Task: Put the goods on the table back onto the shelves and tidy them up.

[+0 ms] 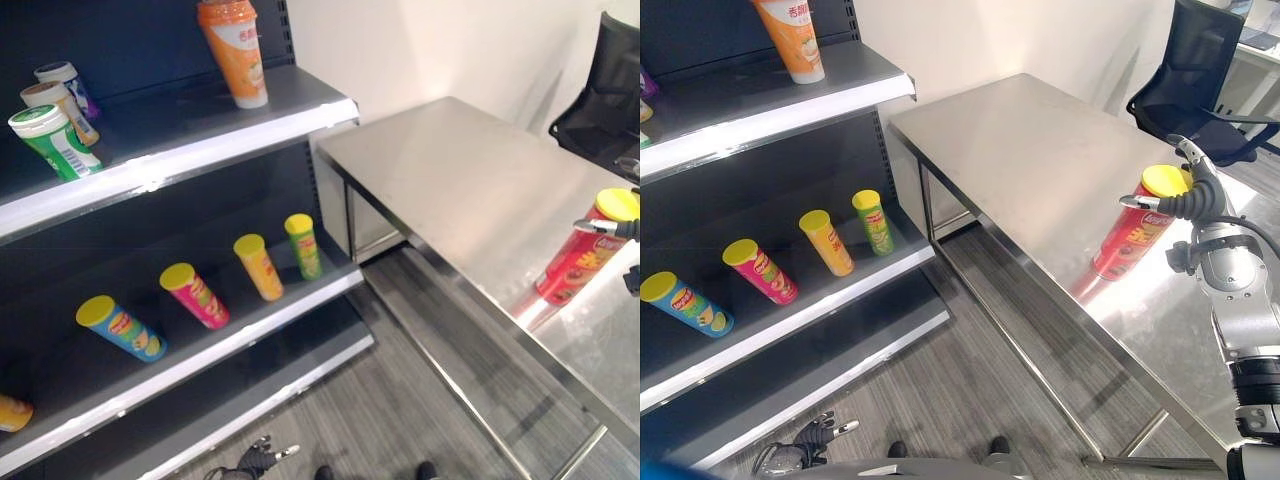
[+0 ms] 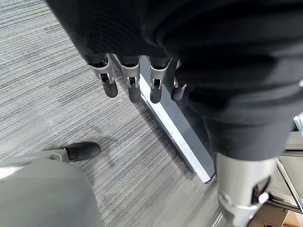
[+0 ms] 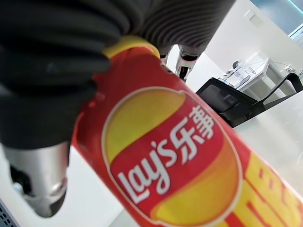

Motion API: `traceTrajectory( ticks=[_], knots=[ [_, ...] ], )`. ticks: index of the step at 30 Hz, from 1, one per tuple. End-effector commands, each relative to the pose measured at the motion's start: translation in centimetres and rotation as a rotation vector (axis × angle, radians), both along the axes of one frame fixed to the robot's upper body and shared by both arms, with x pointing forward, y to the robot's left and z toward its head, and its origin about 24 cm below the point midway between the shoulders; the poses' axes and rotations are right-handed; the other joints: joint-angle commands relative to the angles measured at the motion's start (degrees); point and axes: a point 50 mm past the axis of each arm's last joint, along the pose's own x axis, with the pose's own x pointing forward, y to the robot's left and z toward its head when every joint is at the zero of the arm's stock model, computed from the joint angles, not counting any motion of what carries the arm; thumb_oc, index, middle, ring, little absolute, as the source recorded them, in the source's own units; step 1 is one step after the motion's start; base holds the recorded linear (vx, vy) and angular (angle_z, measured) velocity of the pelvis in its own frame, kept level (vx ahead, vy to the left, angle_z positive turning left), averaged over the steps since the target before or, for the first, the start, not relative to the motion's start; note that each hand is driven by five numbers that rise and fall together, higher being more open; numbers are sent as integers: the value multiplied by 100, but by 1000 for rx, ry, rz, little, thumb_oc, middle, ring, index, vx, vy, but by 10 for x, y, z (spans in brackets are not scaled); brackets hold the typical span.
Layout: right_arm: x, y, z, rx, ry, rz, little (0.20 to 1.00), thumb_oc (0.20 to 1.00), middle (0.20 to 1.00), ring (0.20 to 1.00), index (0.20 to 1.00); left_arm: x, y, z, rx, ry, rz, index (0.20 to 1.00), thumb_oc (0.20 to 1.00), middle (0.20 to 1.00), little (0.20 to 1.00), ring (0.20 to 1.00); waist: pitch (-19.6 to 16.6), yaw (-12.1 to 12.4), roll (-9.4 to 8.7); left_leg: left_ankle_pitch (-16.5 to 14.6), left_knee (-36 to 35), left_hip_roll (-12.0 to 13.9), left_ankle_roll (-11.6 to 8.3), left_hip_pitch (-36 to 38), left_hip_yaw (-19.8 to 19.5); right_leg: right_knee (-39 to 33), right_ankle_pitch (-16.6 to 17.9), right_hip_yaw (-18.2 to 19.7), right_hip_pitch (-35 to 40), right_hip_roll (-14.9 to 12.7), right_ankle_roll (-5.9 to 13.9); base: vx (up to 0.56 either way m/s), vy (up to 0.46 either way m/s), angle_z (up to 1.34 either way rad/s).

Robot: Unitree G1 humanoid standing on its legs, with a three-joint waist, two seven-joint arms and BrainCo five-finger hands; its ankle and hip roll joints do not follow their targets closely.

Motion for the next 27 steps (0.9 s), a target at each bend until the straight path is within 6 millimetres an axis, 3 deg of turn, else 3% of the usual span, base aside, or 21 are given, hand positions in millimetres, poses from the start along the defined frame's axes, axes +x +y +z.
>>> traceTrajectory(
  ticks=[1, 27],
  knots=[
    [4, 8, 7, -32, 5, 62, 1000, 1000, 1000, 1000, 1000, 20, 23, 10, 56, -40, -17, 1000, 1000, 1000, 1000, 1000, -164, 47, -212, -267, 34, 248, -310, 40, 316, 96, -572, -124, 251, 79, 9, 0, 0, 0],
    [5, 13, -11, 25, 69, 90, 1000, 1000, 1000, 1000, 1000, 23, 21, 11, 46, -53, -13, 1000, 1000, 1000, 1000, 1000, -162, 26, -210, -277, 34, 251, -312, 61, 361, 96, -557, -108, 245, 70, 18, 0, 0, 0]
  ],
)
